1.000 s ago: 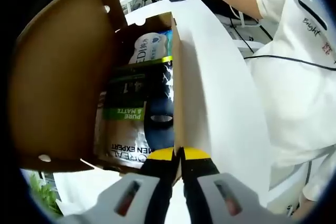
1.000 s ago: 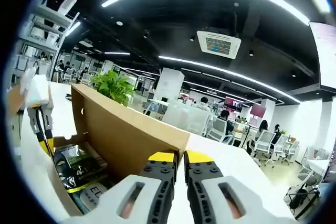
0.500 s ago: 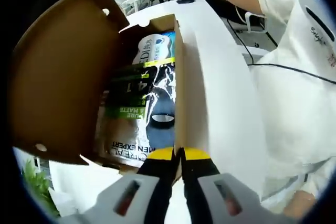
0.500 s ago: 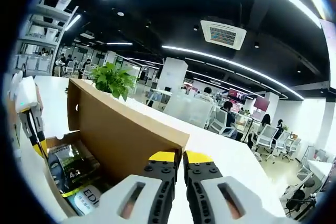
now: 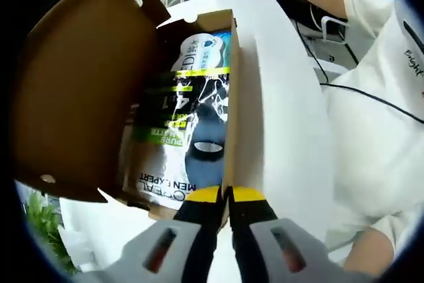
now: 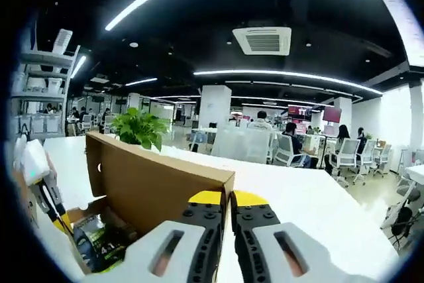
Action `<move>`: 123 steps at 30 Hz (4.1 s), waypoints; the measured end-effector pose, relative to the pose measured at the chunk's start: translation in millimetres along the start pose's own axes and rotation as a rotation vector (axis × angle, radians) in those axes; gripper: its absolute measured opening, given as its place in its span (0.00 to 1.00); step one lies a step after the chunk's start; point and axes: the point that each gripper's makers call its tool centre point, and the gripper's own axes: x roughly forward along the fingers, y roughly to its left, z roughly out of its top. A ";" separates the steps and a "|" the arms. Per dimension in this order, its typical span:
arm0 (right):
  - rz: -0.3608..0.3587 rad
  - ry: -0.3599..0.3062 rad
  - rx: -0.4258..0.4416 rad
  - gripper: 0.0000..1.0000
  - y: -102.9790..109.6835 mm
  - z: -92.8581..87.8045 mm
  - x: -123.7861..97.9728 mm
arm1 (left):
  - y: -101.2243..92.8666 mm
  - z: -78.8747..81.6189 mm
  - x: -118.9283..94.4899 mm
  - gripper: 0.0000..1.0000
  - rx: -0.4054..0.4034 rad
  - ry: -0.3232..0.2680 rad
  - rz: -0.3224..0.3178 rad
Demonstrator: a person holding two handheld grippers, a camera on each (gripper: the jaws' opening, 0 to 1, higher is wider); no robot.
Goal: Operate the shoe box by opening the lid, removing the specified soft item, and placing it in the target area until the item is outside and the box remains undamaged.
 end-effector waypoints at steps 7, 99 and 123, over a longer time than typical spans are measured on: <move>-0.015 0.033 -0.012 0.00 -1.6 0.7 15.7 | -0.5 0.1 -0.6 0.05 0.014 -0.015 0.016; -0.022 0.462 -0.210 0.01 -11.8 -87.6 137.9 | -0.6 -1.7 -0.4 0.06 0.100 0.003 0.065; -0.014 0.527 -0.262 0.02 -8.0 -115.8 138.5 | -0.9 -1.8 0.3 0.06 0.135 -0.002 0.082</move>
